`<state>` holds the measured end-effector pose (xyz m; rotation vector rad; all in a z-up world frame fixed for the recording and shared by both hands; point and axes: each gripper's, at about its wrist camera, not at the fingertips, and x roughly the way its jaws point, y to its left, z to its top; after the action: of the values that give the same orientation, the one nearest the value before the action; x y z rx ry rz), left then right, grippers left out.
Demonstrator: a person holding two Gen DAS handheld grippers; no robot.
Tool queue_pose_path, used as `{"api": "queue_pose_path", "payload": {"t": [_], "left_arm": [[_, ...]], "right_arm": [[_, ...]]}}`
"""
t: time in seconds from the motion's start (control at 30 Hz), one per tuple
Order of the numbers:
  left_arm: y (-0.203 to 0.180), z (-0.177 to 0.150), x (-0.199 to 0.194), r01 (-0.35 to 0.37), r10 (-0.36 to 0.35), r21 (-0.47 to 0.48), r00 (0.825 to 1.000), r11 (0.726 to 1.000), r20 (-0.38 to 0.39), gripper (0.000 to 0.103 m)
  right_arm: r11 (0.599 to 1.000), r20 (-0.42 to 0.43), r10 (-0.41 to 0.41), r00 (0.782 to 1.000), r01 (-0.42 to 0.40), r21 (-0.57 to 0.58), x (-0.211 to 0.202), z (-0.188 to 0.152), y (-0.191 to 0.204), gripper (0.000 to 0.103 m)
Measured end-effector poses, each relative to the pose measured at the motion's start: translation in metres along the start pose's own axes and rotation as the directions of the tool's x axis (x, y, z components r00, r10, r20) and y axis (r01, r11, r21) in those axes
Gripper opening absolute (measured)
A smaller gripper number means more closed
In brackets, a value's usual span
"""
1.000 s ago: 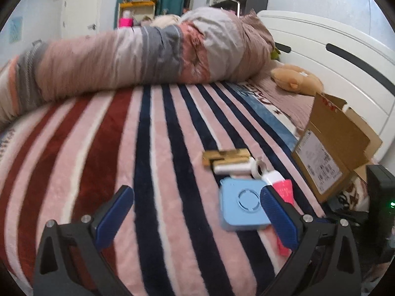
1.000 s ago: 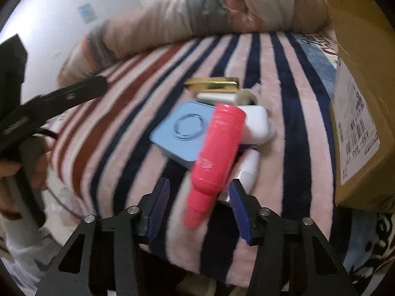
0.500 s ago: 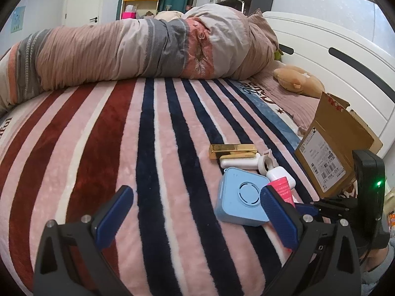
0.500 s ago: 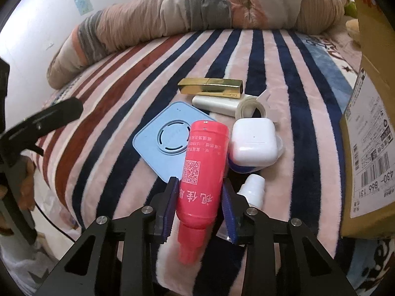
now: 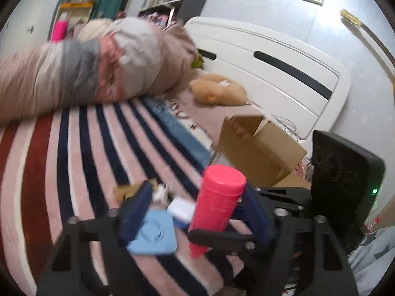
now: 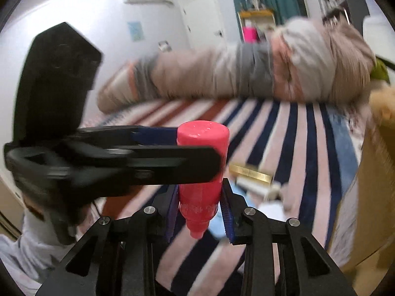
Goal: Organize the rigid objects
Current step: 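Grasp the pink bottle with the right gripper and lift it, then carry the pink bottle into the cardboard box and open the right gripper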
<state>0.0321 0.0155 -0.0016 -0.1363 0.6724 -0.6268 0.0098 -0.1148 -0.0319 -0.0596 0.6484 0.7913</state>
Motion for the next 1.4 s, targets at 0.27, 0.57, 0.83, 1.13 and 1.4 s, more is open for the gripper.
{"api": "queue_pose_path", "payload": {"t": [0.27,0.57,0.83,1.13,1.4], "left_arm": [[-0.089,0.069,-0.007,0.006,-0.023,0.212,0.997,0.977,0.077,0.029],[-0.172,0.112,0.084,0.106,-0.093,0.327,0.994,0.939,-0.053,0.029],[-0.185,0.091,0.191,0.194,-0.091,0.266,0.931,0.944,-0.354,0.029],[-0.180,0.084,0.203,0.142,-0.027,0.281,0.926,0.949,-0.377,0.056],[-0.134,0.097,0.120,0.041,0.003,0.238,0.984,0.970,-0.180,0.070]], "right_arm": [[0.998,0.182,-0.042,0.982,0.051,-0.043,-0.081,0.035,-0.025,0.027],[0.971,0.231,-0.234,0.944,0.217,0.097,-0.147,0.022,-0.104,0.027],[0.924,-0.024,-0.293,0.956,0.289,0.249,-0.126,-0.025,-0.174,0.027],[0.911,-0.089,-0.306,0.948,0.318,0.261,-0.118,-0.035,-0.178,0.045],[0.905,0.078,-0.377,0.923,0.349,0.244,-0.142,-0.011,-0.142,0.054]]}}
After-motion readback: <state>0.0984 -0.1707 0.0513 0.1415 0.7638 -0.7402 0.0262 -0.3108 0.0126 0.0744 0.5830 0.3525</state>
